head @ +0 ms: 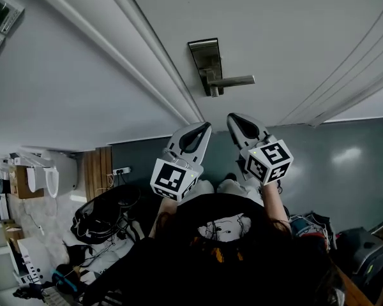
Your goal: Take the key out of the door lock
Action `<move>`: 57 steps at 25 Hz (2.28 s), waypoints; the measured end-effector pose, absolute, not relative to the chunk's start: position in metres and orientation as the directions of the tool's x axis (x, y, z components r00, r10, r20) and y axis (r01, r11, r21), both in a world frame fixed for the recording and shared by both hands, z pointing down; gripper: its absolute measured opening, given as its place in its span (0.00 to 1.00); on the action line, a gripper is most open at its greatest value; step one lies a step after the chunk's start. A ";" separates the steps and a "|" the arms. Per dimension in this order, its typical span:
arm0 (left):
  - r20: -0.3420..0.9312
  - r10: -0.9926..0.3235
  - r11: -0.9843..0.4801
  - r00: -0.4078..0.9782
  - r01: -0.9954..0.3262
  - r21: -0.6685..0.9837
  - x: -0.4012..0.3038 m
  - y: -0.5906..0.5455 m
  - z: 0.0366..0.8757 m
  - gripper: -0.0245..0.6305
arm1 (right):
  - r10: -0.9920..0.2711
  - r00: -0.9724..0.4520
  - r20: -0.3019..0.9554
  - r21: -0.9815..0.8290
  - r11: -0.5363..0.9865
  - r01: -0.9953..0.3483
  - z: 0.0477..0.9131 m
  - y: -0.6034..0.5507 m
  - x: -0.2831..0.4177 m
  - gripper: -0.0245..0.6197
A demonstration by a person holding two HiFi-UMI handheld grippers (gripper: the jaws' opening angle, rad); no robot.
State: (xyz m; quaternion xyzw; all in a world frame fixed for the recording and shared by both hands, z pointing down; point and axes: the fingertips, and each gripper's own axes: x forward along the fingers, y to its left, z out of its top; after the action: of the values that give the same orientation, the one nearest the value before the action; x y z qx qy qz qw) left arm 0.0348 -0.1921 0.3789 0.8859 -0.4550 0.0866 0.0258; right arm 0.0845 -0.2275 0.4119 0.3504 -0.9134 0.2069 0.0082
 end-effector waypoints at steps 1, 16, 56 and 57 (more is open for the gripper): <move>0.180 -0.807 -0.577 0.563 -0.816 -0.033 0.032 -0.192 0.379 0.05 | -0.632 -0.758 0.160 -0.377 0.670 -0.639 0.413 -0.229 0.083 0.05; 0.183 -0.807 -0.574 0.561 -0.818 -0.025 -0.009 -0.205 0.383 0.05 | -0.640 -0.754 0.148 -0.587 0.557 -0.588 0.440 -0.251 0.063 0.16; 0.190 -0.696 -0.703 0.692 -0.711 0.013 -0.041 -0.243 0.393 0.05 | -0.827 -0.561 0.031 -0.969 0.112 -0.218 0.486 -0.336 0.037 0.07; 0.188 -0.696 -0.703 0.693 -0.711 0.014 -0.040 -0.242 0.392 0.05 | -0.827 -0.561 0.035 -0.970 0.107 -0.218 0.487 -0.336 0.037 0.07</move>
State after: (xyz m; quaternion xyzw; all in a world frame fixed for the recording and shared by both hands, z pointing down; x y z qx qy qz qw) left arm -0.0401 -0.2422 0.3917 0.9189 -0.3828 0.0847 0.0427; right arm 0.0369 -0.3359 0.4867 0.3785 -0.6906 0.5508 -0.2764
